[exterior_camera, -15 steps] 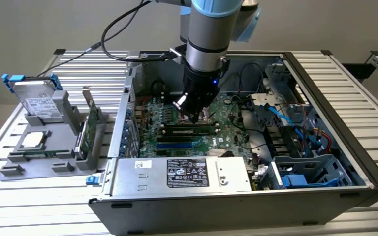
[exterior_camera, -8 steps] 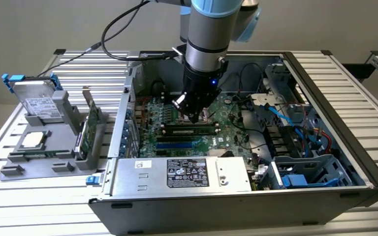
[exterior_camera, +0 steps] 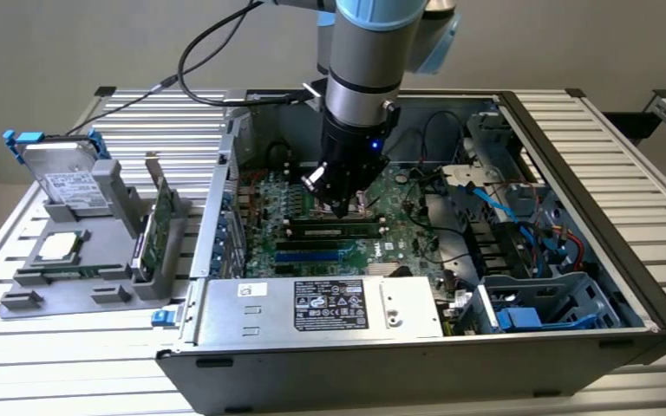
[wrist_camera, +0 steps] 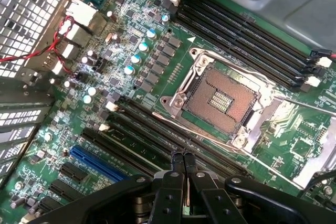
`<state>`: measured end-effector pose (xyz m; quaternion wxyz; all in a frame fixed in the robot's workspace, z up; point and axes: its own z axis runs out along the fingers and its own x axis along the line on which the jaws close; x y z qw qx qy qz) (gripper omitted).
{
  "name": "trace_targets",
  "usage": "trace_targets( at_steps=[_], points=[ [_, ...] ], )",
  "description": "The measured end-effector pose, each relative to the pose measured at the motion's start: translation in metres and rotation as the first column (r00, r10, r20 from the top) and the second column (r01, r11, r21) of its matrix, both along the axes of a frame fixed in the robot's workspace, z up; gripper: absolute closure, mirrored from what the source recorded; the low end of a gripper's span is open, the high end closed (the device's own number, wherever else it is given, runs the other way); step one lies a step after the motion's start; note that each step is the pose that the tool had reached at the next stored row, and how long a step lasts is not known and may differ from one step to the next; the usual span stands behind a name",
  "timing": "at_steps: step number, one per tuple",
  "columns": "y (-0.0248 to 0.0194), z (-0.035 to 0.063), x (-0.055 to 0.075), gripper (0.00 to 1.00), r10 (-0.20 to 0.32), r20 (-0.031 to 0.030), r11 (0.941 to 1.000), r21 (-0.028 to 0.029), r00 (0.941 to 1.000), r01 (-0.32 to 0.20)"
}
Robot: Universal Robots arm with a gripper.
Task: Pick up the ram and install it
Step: 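Press down the ram until it locks into place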
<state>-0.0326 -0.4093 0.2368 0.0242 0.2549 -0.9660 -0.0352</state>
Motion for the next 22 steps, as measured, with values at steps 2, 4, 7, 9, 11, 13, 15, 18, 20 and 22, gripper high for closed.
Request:
trace_targets(
  at_steps=[2, 4, 7, 9, 11, 13, 15, 18, 20, 22],
  points=[
    [0.0, 0.0, -0.0001, 0.9, -0.008, -0.0003, 1.0, -0.0008, 1.0, 0.008],
    [0.0, 0.0, -0.0001, 0.9, -0.023, -0.0002, 0.9997, -0.0007, 0.9997, 0.023],
    [0.0, 0.0, -0.0001, 0.9, -0.054, -0.0002, 0.9985, -0.0018, 0.9985, 0.054],
    [0.0, 0.0001, -0.0001, 0.9, -0.077, -0.0001, 0.997, -0.0039, 0.997, 0.077],
    [0.0, 0.0001, -0.0001, 0.9, -0.1, 0.0001, 0.9949, -0.007, 0.995, 0.1],
    [0.0, 0.0001, -0.0001, 0.9, -0.124, 0.0005, 0.9923, -0.01, 0.9923, 0.124],
    [0.0, 0.0001, -0.0001, 0.9, -0.148, 0.0009, 0.989, -0.0129, 0.989, 0.148],
    [0.0, 0.0001, -0.0001, 0.9, -0.183, 0.0015, 0.983, -0.0167, 0.9831, 0.183],
    [0.0, 0.0, -0.0001, 0.9, -0.208, 0.002, 0.978, -0.019, 0.9782, 0.208],
    [0.0, 0.0, -0.0001, 0.9, -0.233, 0.0023, 0.9722, -0.0205, 0.9724, 0.233]
  ],
)
